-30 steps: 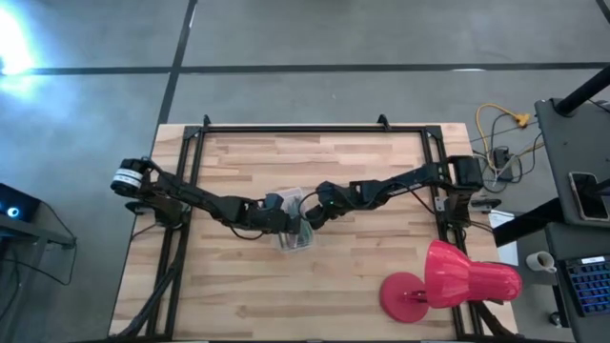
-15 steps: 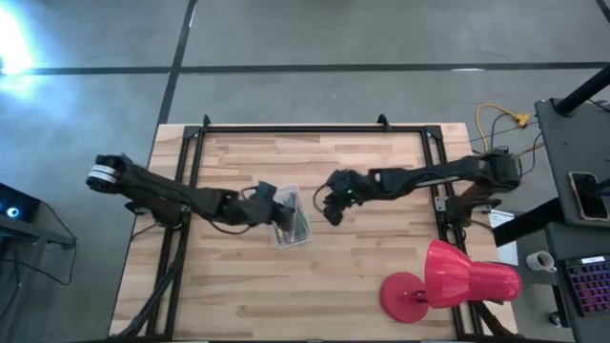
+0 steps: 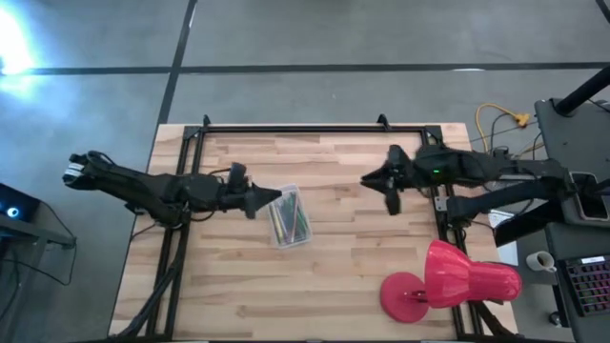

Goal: Pick & place school supplies into a supply box
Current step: Return to Home Position

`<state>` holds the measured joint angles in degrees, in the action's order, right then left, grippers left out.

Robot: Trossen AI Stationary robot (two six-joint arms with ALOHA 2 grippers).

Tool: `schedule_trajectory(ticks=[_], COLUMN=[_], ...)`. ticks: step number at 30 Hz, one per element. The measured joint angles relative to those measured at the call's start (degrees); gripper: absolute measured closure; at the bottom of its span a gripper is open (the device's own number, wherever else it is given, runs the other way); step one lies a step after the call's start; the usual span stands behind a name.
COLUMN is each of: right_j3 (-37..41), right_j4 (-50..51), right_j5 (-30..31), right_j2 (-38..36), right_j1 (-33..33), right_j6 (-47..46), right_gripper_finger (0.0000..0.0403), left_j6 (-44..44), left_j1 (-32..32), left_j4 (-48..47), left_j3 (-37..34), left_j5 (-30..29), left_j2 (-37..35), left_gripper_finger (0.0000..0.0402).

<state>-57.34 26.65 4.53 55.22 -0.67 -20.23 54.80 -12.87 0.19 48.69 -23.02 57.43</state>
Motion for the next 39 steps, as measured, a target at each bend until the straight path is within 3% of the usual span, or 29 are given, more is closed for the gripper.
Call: schedule_trajectory(ticks=[2,5,8,13,17,27,36,39], right_j3=[1.3,5.8,14.3,29.5,35.7,43.5,49.0,50.0], right_j4=[-0.1,-2.1,-10.4,-29.0,-33.8,-33.1,-32.8,-32.8], right_j5=[-5.0,-18.7,-27.0,-26.8,-27.3,-23.4,-20.9,-20.9], right_j2=[-2.6,-5.9,-9.2,-14.5,-20.3,-34.0,-35.5,-35.2], right_j1=[-0.7,-3.1,-4.3,-5.6,-6.0,-6.6,-6.6,-6.6], right_j6=[0.4,-0.8,-4.2,-11.5,-13.7,-12.6,-12.8,-12.8], right_gripper_finger=[0.0344,0.0344,0.0344,0.0344,0.0344,0.0344,0.0344,0.0344], left_j6=[-5.2,-7.1,-8.0,-12.6,-16.9,-20.1,-25.2,-20.3], left_j1=[0.0,1.1,1.4,1.8,1.8,1.6,1.6,1.6], left_j4=[3.6,7.0,10.2,26.6,36.5,37.7,37.8,37.8], left_j3=[0.0,-0.1,-0.5,-3.2,-7.3,-26.5,-39.2,-43.0], left_j5=[0.1,0.0,-0.4,-1.1,-1.0,-0.4,1.1,0.5], left_j2=[1.0,4.2,8.2,14.5,14.2,-5.3,-22.3,-28.3], left_gripper_finger=[0.0401,0.0401,0.0401,0.0401,0.0401,0.0401,0.0401,0.0401])
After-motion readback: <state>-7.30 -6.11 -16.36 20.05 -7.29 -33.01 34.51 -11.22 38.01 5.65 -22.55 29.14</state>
